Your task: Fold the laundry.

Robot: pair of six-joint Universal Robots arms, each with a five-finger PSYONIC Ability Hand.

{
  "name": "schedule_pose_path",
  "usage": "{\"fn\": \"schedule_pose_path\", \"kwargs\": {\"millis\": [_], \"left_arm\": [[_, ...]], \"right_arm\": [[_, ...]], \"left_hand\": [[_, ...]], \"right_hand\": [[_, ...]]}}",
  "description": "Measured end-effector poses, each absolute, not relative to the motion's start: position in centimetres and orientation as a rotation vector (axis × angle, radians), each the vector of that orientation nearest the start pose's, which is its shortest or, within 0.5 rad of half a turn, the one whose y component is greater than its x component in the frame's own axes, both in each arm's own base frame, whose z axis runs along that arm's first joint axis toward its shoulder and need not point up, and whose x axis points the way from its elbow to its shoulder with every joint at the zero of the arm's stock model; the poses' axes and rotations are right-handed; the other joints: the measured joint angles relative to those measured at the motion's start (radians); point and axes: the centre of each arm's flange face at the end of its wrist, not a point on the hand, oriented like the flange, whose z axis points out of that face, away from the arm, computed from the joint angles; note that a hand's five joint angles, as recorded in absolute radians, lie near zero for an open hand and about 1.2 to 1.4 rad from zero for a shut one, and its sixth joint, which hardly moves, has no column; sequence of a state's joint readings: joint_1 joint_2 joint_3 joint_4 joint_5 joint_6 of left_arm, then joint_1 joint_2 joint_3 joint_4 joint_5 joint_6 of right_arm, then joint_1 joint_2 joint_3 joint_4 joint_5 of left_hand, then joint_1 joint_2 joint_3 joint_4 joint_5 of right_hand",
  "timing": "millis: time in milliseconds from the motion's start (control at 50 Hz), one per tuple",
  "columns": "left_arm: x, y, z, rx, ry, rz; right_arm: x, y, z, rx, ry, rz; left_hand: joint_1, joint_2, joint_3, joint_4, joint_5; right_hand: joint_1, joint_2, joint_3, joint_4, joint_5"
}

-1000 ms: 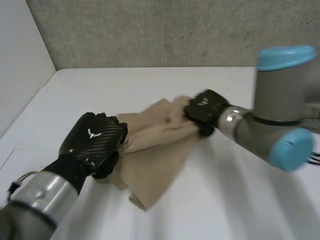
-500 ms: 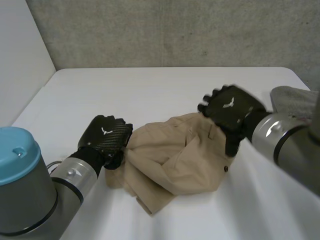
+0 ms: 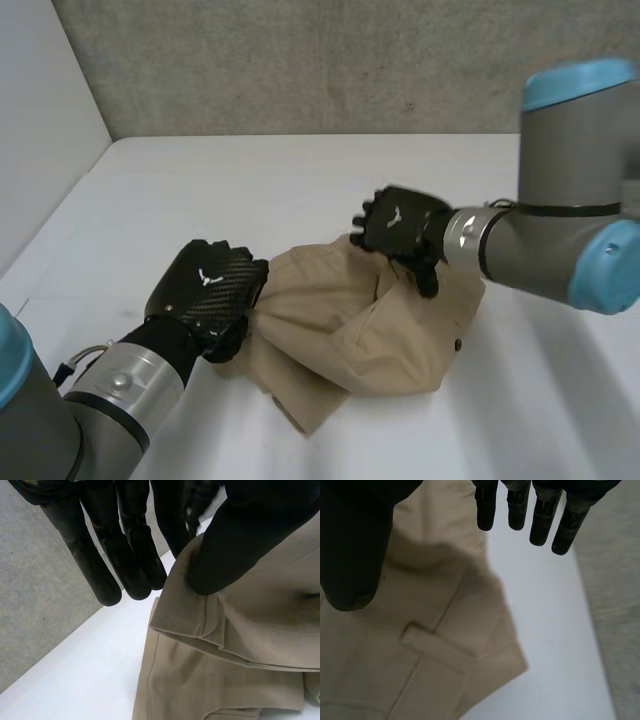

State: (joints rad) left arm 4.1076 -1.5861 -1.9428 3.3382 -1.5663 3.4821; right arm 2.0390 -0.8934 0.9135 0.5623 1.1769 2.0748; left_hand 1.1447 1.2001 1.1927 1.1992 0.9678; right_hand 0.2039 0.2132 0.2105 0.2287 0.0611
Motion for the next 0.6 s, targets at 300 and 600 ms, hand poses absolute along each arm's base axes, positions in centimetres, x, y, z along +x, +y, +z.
{"fn": "schedule_pose_path", "kwargs": {"millis": [300, 600], "left_arm": [[-26.9, -16.0, 21.5, 1.171, 2.265, -2.103], [-26.1, -16.6, 35.9, 0.909, 1.686, -2.505]], "right_arm": [[32.5, -29.2, 21.3, -2.093, 1.777, -1.561], [25.6, -26.4, 38.3, -1.657, 1.842, -2.200]], "left_hand": [[0.000, 0.000, 0.000, 0.000, 0.000], [0.000, 0.000, 0.000, 0.000, 0.000]], "right_hand": [[0.759, 0.959, 0.962, 0.957, 0.906], [0.759, 0.959, 0.962, 0.959, 0.912]]}}
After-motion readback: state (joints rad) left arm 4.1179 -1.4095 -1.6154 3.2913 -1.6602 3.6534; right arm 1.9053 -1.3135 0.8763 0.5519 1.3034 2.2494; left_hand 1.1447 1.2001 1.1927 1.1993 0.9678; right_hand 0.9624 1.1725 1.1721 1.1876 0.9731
